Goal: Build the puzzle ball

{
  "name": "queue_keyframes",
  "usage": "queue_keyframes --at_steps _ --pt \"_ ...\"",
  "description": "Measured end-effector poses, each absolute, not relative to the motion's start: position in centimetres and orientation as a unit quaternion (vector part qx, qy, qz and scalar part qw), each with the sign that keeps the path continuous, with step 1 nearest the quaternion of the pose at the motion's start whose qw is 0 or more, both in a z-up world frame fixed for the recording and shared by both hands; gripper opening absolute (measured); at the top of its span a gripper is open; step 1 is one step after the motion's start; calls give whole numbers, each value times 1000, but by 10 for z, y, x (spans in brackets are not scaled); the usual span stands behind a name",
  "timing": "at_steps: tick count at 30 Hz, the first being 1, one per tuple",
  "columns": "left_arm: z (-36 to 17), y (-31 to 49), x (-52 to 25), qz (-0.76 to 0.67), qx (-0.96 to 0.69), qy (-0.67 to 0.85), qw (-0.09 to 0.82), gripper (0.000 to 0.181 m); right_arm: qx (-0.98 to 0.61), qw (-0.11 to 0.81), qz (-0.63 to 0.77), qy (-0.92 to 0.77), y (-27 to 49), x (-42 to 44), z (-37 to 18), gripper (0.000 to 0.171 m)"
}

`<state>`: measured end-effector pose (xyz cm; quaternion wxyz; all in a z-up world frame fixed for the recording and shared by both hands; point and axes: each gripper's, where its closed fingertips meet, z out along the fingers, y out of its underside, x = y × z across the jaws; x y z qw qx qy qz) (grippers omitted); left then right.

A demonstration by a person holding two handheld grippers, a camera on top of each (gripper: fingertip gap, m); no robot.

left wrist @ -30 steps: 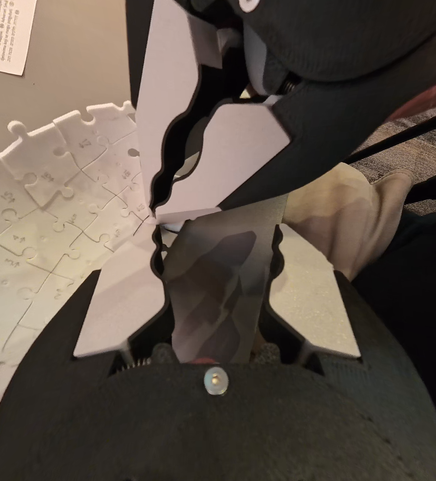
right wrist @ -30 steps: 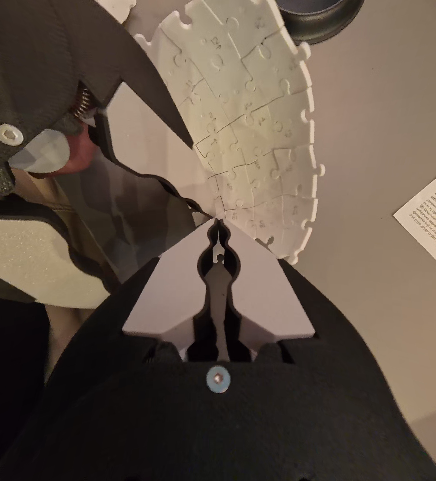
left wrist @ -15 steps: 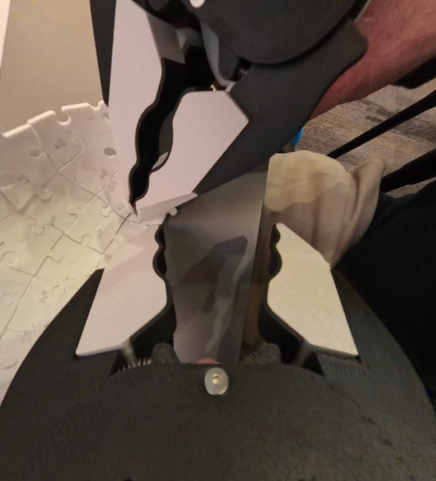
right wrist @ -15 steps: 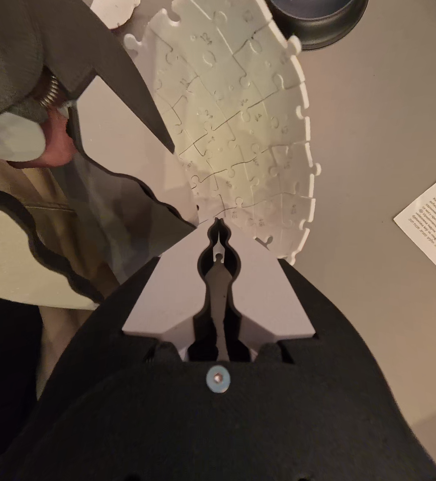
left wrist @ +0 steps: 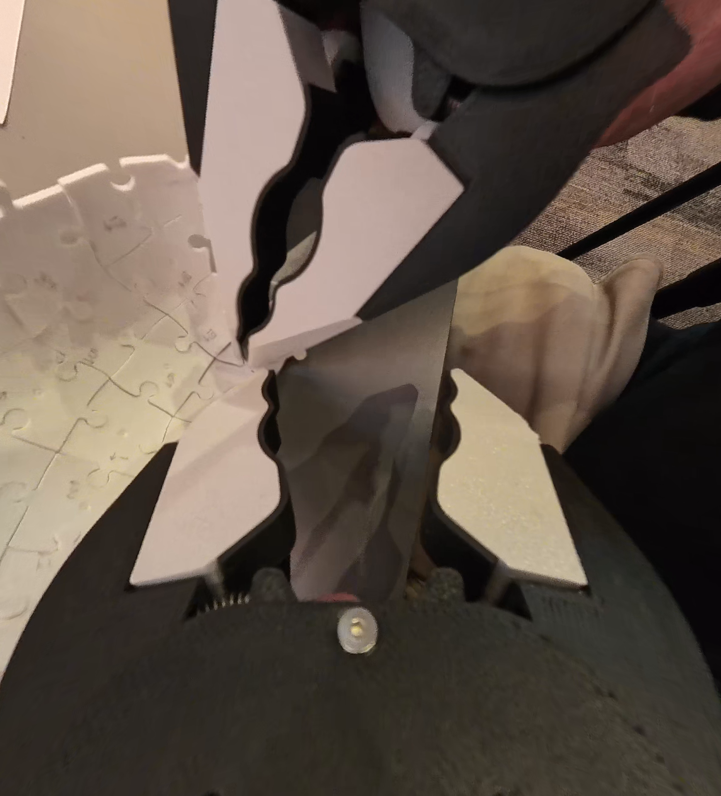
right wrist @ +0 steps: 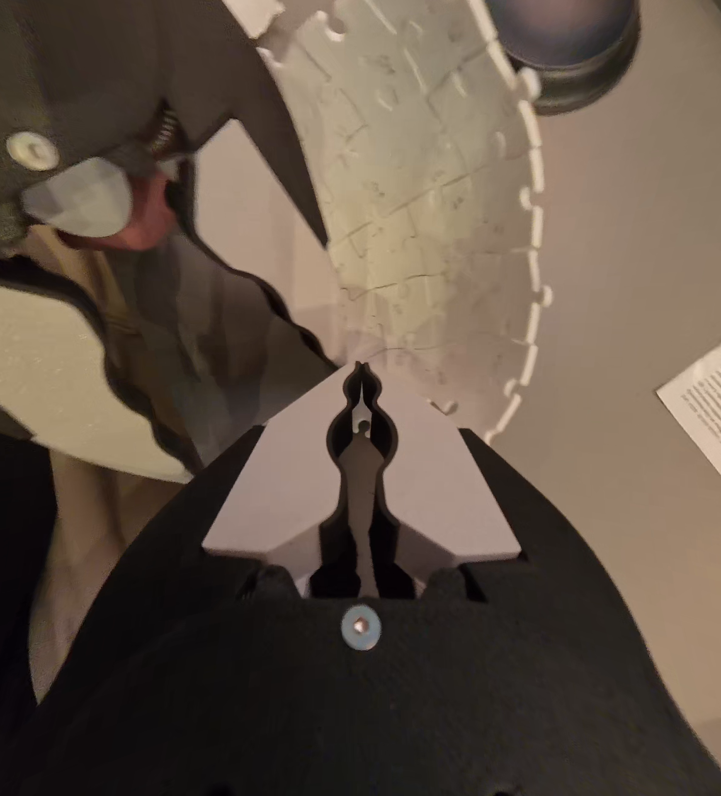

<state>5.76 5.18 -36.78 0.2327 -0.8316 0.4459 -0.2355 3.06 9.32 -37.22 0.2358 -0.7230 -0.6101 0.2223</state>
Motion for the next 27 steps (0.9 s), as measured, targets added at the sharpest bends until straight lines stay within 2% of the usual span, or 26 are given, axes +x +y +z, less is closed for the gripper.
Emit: queue_keyframes --at_steps 15,18,27 --pt "-369 43 56 -234 -828 456 227 78 -695 254 187 -646 91 32 -375 0" --pt "-370 44 54 -234 -831 451 226 78 -715 242 225 -616 91 32 -372 0" --pt "-368 46 51 -231 -831 448 233 78 -705 246 224 -627 87 41 -360 0"
